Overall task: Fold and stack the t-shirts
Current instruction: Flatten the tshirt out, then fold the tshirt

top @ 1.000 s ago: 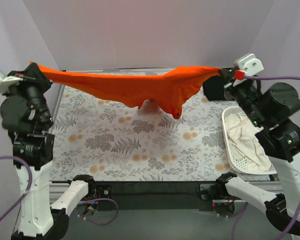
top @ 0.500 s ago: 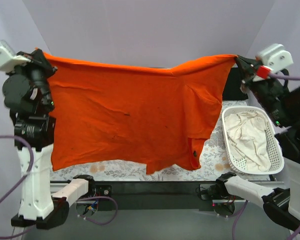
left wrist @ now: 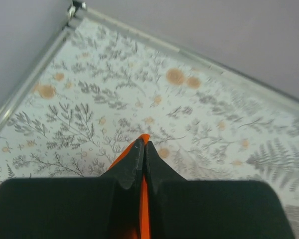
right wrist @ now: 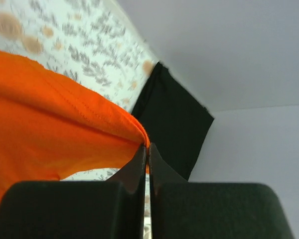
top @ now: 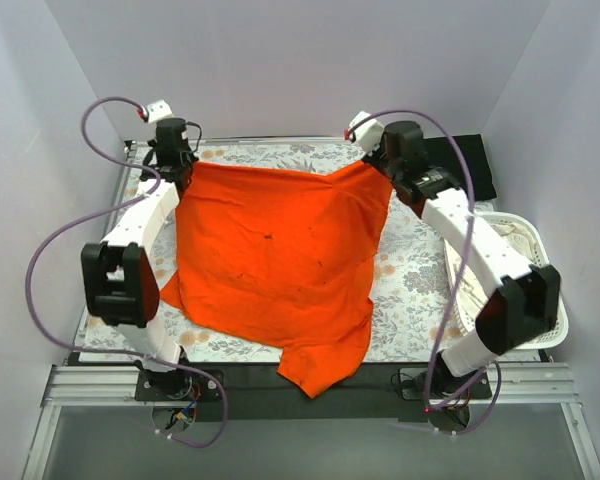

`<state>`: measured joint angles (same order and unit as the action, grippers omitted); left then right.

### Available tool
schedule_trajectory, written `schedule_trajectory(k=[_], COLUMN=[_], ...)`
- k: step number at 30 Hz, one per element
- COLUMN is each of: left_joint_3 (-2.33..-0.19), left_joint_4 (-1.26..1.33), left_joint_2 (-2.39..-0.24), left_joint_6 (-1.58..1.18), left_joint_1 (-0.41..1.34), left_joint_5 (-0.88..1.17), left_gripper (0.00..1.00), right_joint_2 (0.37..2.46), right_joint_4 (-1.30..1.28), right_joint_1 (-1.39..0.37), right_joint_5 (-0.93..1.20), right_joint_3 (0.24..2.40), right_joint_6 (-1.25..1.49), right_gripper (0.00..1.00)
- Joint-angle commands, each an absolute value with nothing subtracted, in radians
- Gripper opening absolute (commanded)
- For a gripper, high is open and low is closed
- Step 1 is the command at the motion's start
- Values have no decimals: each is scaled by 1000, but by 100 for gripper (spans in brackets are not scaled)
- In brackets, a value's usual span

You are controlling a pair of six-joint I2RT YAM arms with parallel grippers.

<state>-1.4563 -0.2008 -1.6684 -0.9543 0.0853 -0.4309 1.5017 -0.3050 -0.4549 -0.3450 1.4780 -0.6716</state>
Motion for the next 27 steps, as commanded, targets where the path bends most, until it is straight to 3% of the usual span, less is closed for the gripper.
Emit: schedule_trajectory(k=[1,7,12,27], left_joint_3=[-1419,-1529,-1617,-1611], left_joint_4=[-78,-58,-52,-90], left_joint_2=[-1765,-2076,-2181,-2114], left_joint_6=[-942,-945,-965,-977], left_joint_1=[72,60,49,49], left_joint_5=[-491,-546,-511,-483], left_gripper=[0,0,0,0], right_joint_2=[1564,1834,1939,1787], right_joint_4=[-45,31,78,49], right_joint_1=[-427,-388,-385,-431], right_joint_5=[-367,-454,-529,-597], right_joint_3=[1425,1450,1482,1401], right_joint_6=[-729,-745,-796,-759], right_gripper=[1,1,1,1])
